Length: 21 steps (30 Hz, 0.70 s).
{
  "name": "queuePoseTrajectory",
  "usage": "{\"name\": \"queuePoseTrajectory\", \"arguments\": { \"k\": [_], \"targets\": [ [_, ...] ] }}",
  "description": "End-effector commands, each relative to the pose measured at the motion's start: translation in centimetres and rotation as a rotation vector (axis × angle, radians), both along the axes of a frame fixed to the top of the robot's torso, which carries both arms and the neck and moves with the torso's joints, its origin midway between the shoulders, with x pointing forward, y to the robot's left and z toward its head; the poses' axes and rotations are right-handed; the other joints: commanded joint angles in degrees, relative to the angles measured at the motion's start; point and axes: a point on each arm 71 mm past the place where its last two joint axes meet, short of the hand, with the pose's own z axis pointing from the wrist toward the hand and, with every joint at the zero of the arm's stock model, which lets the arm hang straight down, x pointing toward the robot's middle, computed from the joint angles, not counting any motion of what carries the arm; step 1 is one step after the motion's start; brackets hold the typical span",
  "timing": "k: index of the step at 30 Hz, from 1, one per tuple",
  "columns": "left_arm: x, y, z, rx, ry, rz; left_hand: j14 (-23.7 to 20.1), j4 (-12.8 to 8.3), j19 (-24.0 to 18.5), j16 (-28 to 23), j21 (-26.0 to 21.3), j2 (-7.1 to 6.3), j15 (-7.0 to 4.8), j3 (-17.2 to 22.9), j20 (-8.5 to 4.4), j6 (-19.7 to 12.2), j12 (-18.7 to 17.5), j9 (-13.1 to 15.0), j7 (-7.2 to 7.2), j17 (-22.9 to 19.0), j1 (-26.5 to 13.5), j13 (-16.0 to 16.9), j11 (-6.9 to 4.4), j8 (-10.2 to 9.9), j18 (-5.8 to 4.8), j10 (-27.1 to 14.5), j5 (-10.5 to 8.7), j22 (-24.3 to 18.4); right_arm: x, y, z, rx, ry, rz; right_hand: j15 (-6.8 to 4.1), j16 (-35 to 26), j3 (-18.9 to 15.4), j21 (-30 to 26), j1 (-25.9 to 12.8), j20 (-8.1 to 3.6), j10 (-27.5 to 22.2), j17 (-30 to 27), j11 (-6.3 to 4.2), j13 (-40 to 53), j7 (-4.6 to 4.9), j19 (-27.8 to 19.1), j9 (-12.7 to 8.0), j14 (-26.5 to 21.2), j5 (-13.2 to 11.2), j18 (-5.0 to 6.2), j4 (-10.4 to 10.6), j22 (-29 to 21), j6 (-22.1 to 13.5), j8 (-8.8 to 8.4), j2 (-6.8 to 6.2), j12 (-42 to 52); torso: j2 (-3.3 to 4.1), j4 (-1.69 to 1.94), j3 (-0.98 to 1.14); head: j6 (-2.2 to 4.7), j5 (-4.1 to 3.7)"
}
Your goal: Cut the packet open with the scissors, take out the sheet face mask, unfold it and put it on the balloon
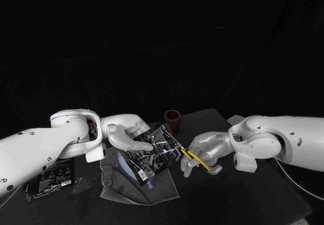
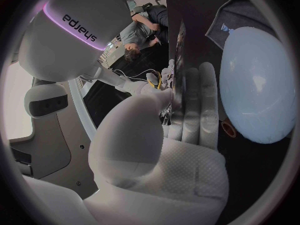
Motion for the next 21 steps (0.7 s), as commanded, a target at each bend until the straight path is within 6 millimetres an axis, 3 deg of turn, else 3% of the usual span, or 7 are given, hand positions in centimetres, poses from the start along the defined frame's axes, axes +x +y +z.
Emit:
{"name": "queuePoseTrajectory", "arguments": {
  "k": [1, 21],
  "targets": [
    [-0.16, -0.12, 0.15, -0.009, 0.003, -0.013, -0.14, -1.97, -0.46, 0.37, 0.35, 0.19, -0.18, 1.49, -0.13, 0.32, -0.20, 4.85, 0.01, 0.04, 0.33, 0.05, -0.43, 0.16, 0.65, 0.11, 0.19, 0.05, 0.09, 0.26, 0.29, 0.039, -0.008, 0.007, 0.07, -0.20, -0.33, -0.28, 0.10, 0.17, 0.23, -0.03, -0.08, -0.07, -0.10, -0.42, 0.08, 1.89, -0.22, 1.06, 0.02, 2.27, 0.38, 0.42, 0.49, 0.27, 0.03, 0.03, -0.01, 0.05, -0.05],
    [-0.28, -0.20, 0.04, 0.008, 0.005, -0.021, -0.14, -1.97, -0.48, 0.41, 0.41, 0.17, -0.19, 1.46, -0.13, 0.36, -0.21, 4.89, 0.00, 0.13, 0.34, 0.10, -0.45, 0.13, 0.65, 0.12, 0.19, 0.09, 1.09, 0.47, 0.97, 0.048, -0.036, -0.009, -0.10, -0.18, -0.93, -0.33, 0.51, 0.03, 0.73, 0.00, -0.30, -0.33, -0.30, -0.42, 0.16, 1.89, -0.24, 1.06, -0.11, 2.14, 1.08, 1.03, 1.17, 0.67, 0.02, 0.04, -0.05, -0.18, -0.06]
  ]
}}
